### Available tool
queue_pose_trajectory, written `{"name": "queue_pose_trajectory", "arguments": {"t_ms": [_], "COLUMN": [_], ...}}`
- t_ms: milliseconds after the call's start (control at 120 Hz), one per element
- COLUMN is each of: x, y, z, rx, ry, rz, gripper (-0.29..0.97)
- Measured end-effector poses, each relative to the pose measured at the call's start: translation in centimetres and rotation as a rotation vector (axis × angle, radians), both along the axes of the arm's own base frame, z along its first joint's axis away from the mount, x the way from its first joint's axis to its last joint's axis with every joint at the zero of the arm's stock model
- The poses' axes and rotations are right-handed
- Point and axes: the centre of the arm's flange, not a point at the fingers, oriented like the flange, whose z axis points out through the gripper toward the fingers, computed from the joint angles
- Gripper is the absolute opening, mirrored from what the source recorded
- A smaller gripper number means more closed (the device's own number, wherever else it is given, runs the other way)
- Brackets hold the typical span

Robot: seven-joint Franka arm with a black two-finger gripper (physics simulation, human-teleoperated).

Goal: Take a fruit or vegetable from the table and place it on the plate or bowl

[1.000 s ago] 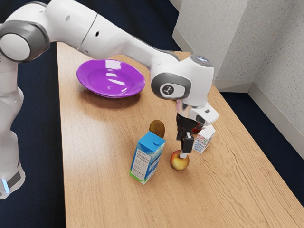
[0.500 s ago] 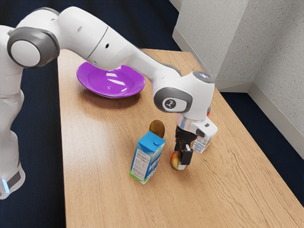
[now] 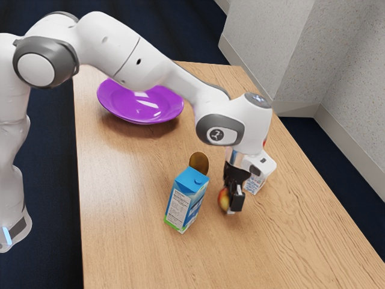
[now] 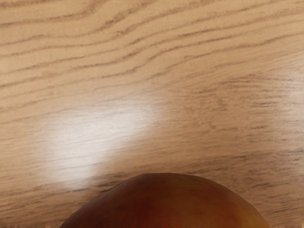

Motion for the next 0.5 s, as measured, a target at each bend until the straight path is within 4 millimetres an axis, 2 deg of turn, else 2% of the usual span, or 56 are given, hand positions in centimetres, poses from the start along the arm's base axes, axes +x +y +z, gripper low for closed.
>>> {"name": "queue_pose_trajectory", "arguments": {"t_ms": [83, 258, 350, 417, 500], "x": [0.1, 0.4, -1.0, -2.2, -4.3], "y": [2.6, 12.0, 17.2, 21.1, 27.7], "z": [3.2, 9.2, 12.7, 14.1, 15.4], "rx": [-0.004, 0.000, 0.007, 0.020, 0.031], "ry": [-0.054, -0.131, -0.150, -0.143, -0.136], "rz": [0.040, 0.187, 0.256, 0.308, 0.406], "gripper": [0.33, 0.34, 0.34, 0.34, 0.33]}}
